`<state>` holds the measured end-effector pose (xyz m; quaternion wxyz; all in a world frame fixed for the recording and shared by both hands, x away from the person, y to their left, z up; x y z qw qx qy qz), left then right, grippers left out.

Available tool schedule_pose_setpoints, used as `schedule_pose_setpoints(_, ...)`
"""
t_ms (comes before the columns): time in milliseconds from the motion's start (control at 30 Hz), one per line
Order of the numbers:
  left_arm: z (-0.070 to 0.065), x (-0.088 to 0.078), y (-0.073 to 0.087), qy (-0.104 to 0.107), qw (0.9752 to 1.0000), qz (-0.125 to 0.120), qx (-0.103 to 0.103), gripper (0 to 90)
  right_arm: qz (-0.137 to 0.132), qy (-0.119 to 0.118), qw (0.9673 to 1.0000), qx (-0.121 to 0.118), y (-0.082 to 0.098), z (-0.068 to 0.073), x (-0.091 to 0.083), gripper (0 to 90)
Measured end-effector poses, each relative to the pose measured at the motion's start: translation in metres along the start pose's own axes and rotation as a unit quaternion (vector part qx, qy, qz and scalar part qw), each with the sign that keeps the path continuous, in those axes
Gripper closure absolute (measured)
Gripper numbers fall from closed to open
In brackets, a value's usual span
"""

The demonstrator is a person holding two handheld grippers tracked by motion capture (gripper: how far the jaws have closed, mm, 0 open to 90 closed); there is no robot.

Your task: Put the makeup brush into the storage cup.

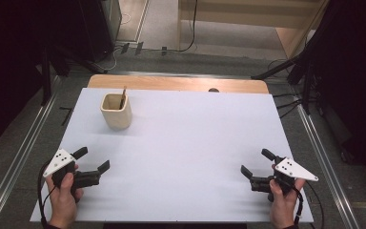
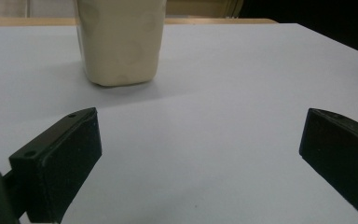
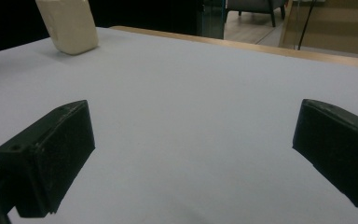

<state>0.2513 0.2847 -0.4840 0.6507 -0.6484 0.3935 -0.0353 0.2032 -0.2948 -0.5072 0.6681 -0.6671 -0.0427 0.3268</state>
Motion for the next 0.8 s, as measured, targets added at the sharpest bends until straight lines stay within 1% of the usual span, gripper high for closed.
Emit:
schedule_pose_setpoints(200, 0.0035, -0.006, 0.007, -0.004, 0.9999, 0.008, 0.004, 0.0, 0.001, 0.003, 1.0, 0.003, 0.0016, -0.0014, -0.0012, 0.0)
schedule_pose_setpoints(433, 0.0066, -0.0069, 0.0087, -0.005, 1.0, 0.008, 0.0, 0.0, 0.005, 0.002, 1.0, 0.003, 0.0029, -0.0004, 0.0006, 0.0)
schedule_pose_setpoints(533, 0.0067, -0.0064, 0.0089, -0.007, 0.9999, 0.01, -0.003, 0.0, 0.006, 0.002, 1.0, 0.004, 0.0031, 0.0007, 0.0016, 0.0)
schedule_pose_setpoints(800, 0.0035, -0.0048, 0.0084, -0.009, 0.9999, 0.013, 0.004, 0.0, 0.004, 0.002, 1.0, -0.005, 0.0019, 0.0028, 0.0001, 0.0)
Point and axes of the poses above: each handheld gripper's, and its own axes: x roughly forward along the jaws, y roughly out of its underside, z roughly to its left, the point moved 1 cm from there along x, roughly forward along the jaws, and after that the axes turned 5 degrees about z, right-handed, at the moved point
